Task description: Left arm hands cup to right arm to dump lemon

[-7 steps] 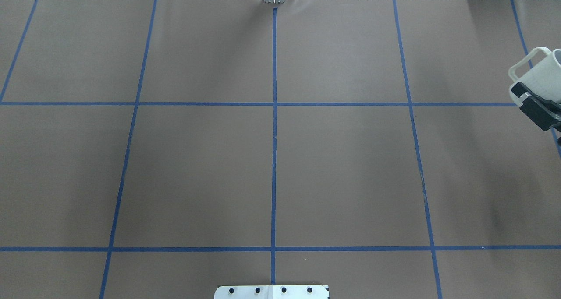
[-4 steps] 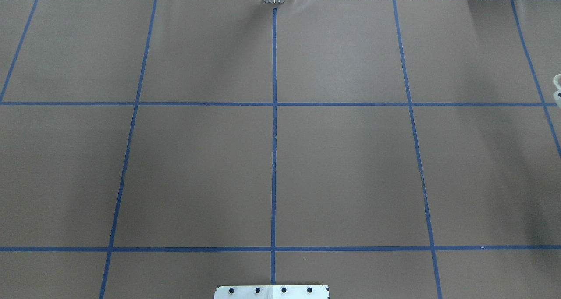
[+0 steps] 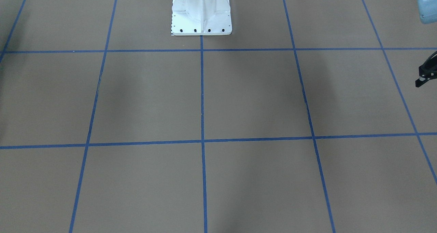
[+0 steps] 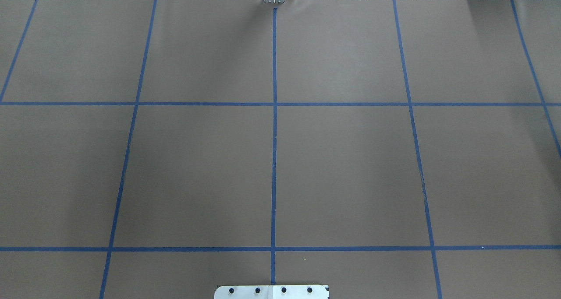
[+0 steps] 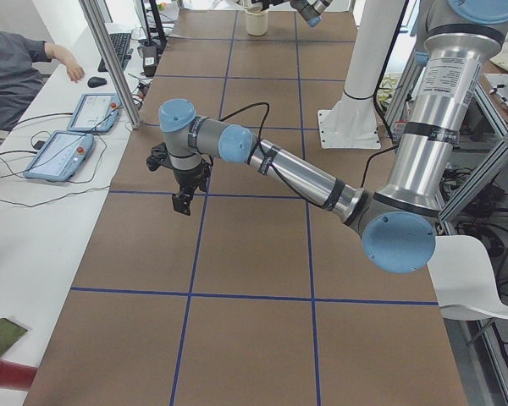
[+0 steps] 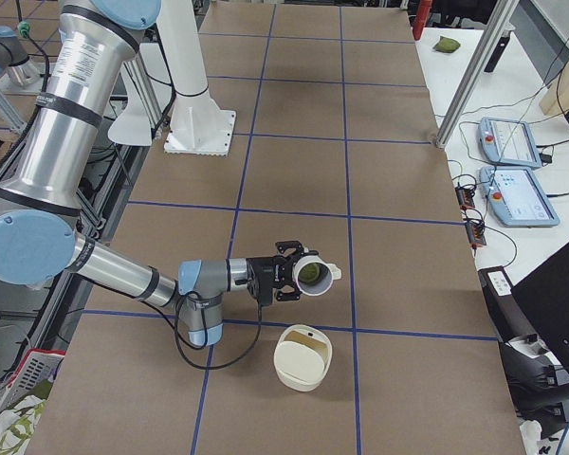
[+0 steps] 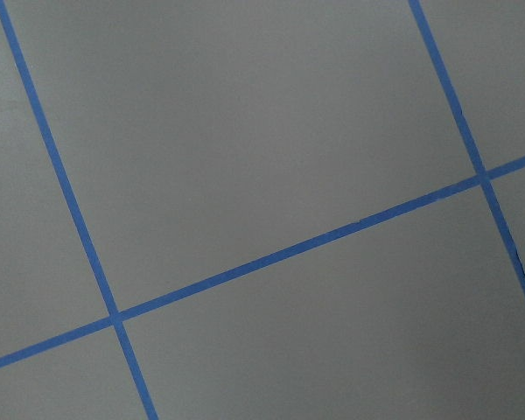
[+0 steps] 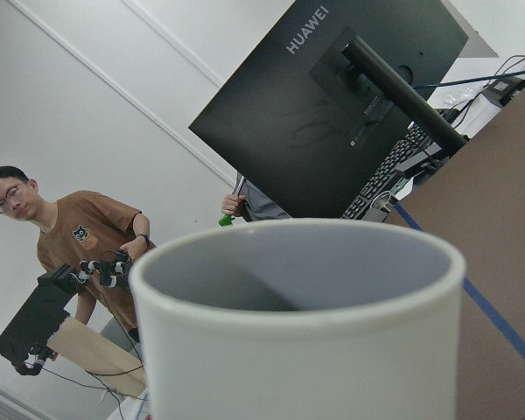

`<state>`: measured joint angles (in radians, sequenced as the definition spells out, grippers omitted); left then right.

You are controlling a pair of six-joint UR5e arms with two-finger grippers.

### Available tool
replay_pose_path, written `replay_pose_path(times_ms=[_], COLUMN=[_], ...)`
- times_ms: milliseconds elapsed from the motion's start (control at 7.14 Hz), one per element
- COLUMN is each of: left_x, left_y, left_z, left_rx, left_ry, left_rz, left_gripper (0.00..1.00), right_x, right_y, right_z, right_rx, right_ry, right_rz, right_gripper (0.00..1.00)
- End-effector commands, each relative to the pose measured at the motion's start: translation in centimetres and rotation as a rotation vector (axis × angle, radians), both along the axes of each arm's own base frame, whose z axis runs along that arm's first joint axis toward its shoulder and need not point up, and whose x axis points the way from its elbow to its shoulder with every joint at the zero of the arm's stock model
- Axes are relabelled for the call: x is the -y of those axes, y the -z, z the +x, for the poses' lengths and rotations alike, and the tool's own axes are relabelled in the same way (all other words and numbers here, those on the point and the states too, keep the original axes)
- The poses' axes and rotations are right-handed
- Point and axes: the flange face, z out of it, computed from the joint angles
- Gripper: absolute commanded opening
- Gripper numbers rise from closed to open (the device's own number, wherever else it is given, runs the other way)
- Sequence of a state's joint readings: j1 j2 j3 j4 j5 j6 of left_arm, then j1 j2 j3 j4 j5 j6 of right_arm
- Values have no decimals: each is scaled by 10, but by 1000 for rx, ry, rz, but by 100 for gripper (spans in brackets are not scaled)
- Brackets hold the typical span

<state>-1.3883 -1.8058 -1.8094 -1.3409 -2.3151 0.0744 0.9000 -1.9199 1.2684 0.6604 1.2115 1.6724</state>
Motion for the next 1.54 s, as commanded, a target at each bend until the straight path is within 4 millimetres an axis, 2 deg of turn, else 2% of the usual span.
replay_pose_path(times_ms=[0, 420, 561, 701, 841, 1121, 1261, 1402], left_x=[0, 0, 0, 0, -1, -1, -1, -1], left_y=[3, 8, 8, 9, 11, 12, 14, 14], left_z=[0, 0, 0, 0, 0, 0, 0, 0], left_rx=[-4, -5, -5, -5, -7, -7, -6, -6], left_ry=[0, 0, 0, 0, 0, 0, 0, 0], left_rz=[5, 14, 14, 14, 20, 22, 26, 27], left_gripper=[100, 100, 100, 100, 100, 100, 100, 100], right_x=[-4, -14, -25, -27, -26, -27, -23, -15], right_y=[-4, -3, -10, -13, -17, -34, -46, -46], right_z=[15, 22, 31, 33, 41, 44, 44, 48], right_rx=[250, 608, 715, 801, 873, 885, 907, 998], right_ry=[12, 56, 75, 93, 74, 54, 38, 24], right_rz=[-29, -6, 7, 18, 2, -36, -67, -69], right_gripper=[0, 0, 0, 0, 0, 0, 0, 0])
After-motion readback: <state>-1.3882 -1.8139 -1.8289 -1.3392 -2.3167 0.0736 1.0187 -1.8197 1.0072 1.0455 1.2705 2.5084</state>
